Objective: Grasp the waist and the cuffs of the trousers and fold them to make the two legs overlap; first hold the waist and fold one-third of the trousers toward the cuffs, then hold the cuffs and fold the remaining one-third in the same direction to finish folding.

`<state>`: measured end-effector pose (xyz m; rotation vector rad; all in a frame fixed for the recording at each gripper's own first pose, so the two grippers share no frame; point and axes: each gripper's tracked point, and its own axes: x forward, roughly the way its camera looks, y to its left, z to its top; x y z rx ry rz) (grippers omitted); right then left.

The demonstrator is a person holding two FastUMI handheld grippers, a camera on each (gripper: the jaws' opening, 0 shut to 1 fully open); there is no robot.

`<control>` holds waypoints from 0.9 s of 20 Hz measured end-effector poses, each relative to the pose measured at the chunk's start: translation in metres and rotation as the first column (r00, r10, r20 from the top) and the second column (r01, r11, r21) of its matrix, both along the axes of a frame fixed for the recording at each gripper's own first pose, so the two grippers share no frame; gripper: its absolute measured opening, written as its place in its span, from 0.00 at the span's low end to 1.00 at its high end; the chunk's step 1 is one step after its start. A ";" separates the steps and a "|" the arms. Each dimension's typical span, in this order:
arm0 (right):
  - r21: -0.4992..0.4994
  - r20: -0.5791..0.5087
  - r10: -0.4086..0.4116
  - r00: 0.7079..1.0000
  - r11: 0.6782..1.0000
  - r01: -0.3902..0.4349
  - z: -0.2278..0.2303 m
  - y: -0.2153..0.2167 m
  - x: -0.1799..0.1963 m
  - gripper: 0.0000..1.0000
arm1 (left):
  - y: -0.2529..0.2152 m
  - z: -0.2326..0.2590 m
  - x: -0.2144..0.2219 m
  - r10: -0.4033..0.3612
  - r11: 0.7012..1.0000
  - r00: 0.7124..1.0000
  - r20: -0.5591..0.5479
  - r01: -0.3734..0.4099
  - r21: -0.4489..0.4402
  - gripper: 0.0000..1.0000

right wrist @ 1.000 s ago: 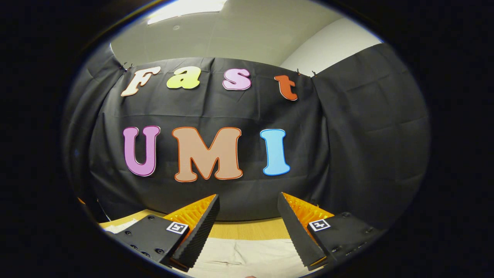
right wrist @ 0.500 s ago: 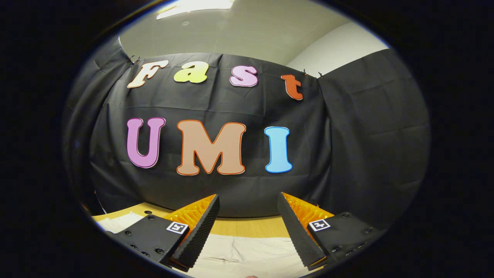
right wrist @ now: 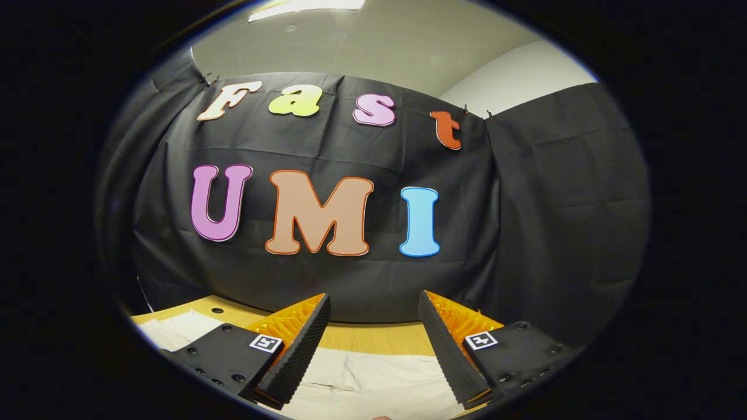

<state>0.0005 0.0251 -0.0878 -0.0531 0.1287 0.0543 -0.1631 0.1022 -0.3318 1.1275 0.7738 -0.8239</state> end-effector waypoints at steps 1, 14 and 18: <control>0.000 -0.001 -0.003 1.000 1.000 0.003 -0.001 0.000 -0.002 0.98 | 0.002 -0.005 -0.001 -0.005 1.000 1.000 -0.011 0.005 0.008 0.97; -0.027 -0.005 -0.069 0.998 0.997 0.069 0.001 -0.015 -0.011 0.97 | -0.007 -0.033 0.012 -0.138 0.988 0.988 -0.067 0.142 0.055 0.90; -0.021 -0.007 -0.079 0.997 0.997 0.079 0.001 -0.014 -0.013 0.97 | -0.013 -0.037 0.034 -0.146 0.988 0.988 -0.042 0.148 0.049 0.89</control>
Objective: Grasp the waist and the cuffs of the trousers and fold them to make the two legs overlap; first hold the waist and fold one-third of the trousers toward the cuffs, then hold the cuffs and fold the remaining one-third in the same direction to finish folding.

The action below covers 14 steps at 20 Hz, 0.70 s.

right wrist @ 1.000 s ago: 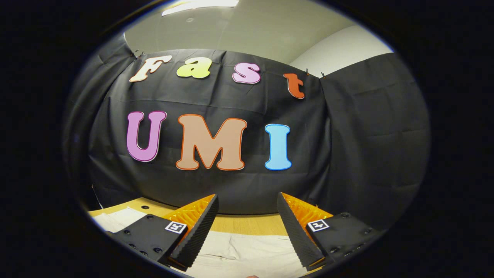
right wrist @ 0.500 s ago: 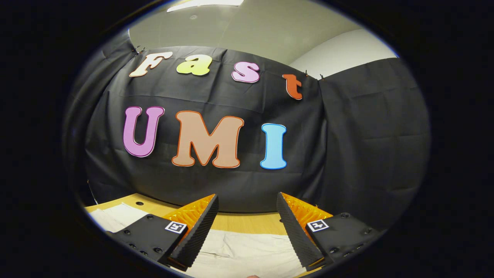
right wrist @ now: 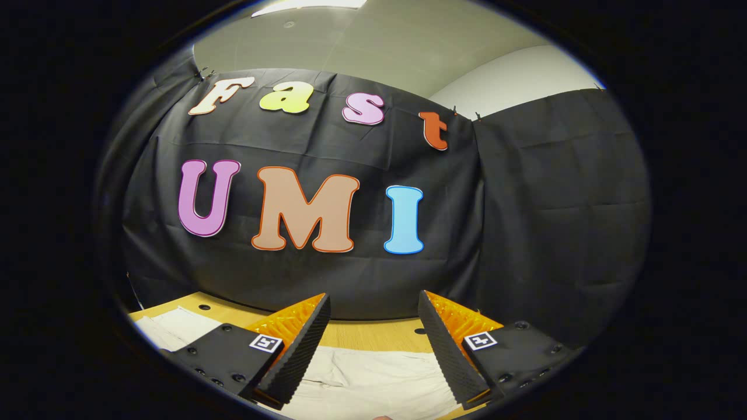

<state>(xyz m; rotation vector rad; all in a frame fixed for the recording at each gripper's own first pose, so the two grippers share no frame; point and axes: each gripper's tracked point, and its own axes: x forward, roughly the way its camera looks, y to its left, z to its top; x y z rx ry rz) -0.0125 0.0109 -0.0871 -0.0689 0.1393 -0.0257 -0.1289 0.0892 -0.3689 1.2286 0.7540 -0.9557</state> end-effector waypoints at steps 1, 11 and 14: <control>0.004 -0.004 -0.001 1.000 1.000 0.001 -0.001 0.001 -0.001 0.97 | 0.000 -0.002 0.005 0.001 1.000 1.000 0.002 -0.001 -0.002 0.89; -0.052 -0.023 -0.025 0.999 0.998 0.023 -0.010 0.001 -0.014 0.97 | -0.006 -0.014 -0.001 0.018 0.999 0.997 -0.078 -0.020 -0.026 0.42; -0.115 -0.045 -0.039 0.998 0.993 0.034 -0.026 -0.007 -0.020 0.97 | -0.005 -0.016 -0.002 0.003 1.000 0.996 -0.094 -0.004 -0.013 0.28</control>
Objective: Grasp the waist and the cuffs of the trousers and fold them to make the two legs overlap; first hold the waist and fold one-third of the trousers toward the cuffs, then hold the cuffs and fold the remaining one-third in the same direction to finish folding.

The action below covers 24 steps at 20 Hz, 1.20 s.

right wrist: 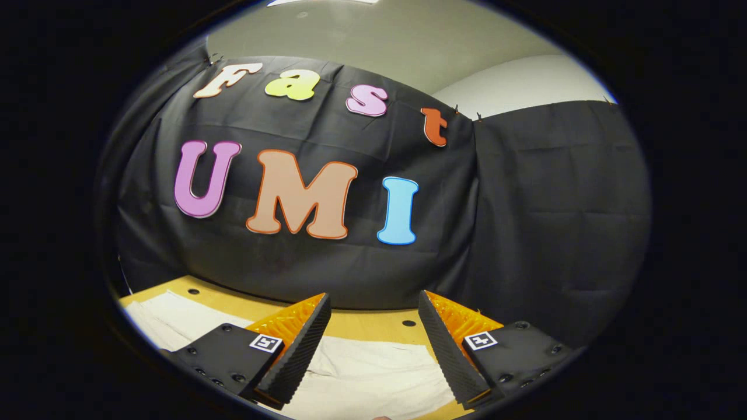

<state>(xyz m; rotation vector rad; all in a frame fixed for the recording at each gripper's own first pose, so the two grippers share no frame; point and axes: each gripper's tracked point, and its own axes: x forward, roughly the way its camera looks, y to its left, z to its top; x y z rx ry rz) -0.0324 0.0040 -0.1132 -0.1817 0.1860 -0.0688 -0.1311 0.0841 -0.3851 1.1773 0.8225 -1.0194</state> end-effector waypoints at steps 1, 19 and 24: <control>-0.011 -0.011 0.004 1.000 1.000 -0.005 -0.006 -0.001 -0.003 0.97 | 0.000 -0.001 -0.002 0.009 1.000 1.000 -0.010 -0.009 -0.001 0.21; -0.438 -0.371 0.197 0.907 0.825 -0.358 -0.139 -0.104 -0.011 0.98 | -0.002 -0.003 -0.006 0.090 0.995 0.995 -0.035 -0.088 0.050 0.00; -0.503 -0.529 0.246 0.812 0.680 -0.534 -0.195 -0.124 -0.037 0.98 | -0.003 -0.003 -0.006 0.108 0.993 0.994 -0.031 -0.106 0.055 0.00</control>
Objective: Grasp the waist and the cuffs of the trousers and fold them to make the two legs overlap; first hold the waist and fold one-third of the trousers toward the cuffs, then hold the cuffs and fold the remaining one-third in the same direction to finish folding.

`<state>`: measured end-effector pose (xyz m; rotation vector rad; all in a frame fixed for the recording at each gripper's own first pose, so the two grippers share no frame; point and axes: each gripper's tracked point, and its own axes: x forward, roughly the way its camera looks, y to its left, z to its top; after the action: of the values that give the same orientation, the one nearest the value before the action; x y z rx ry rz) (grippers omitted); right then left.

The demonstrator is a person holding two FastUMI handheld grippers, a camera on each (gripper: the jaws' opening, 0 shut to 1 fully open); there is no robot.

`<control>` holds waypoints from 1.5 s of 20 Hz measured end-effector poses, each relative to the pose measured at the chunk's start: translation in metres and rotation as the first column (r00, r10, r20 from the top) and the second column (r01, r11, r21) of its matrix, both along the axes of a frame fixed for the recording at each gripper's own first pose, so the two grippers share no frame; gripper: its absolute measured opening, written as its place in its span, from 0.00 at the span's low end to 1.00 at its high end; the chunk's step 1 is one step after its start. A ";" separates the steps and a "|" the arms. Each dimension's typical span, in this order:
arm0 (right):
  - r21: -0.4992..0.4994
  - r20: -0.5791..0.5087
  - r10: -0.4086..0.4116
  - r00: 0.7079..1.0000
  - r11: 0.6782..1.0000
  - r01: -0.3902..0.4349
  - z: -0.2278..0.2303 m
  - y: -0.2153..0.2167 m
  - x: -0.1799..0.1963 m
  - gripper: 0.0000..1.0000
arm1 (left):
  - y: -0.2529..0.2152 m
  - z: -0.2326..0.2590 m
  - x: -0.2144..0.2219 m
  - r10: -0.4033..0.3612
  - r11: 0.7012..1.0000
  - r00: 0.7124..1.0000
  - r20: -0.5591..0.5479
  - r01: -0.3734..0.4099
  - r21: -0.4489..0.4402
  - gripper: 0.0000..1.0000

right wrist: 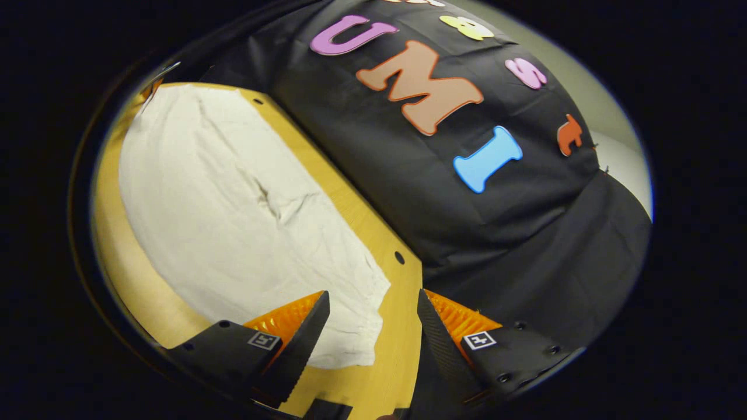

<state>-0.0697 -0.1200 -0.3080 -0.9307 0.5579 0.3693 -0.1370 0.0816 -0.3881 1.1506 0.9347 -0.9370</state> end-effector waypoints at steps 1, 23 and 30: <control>-0.019 -0.027 0.015 1.000 1.000 -0.016 -0.011 -0.006 -0.004 0.98 | 0.000 0.000 0.000 0.000 1.000 1.000 0.003 0.000 0.004 0.00; -0.280 -0.304 0.271 0.913 0.891 -0.358 -0.103 -0.055 -0.034 0.92 | -0.001 -0.002 0.003 0.051 0.997 0.998 0.045 -0.054 0.060 0.00; -0.287 -0.313 0.245 0.918 0.897 -0.337 -0.115 -0.052 -0.017 0.78 | -0.001 -0.003 0.004 0.055 0.996 0.997 0.050 -0.059 0.068 0.00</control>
<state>-0.0865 -0.1724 -0.4230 -1.3136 0.7467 0.6975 -0.1325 0.0809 -0.3912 1.1944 0.9630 -0.8330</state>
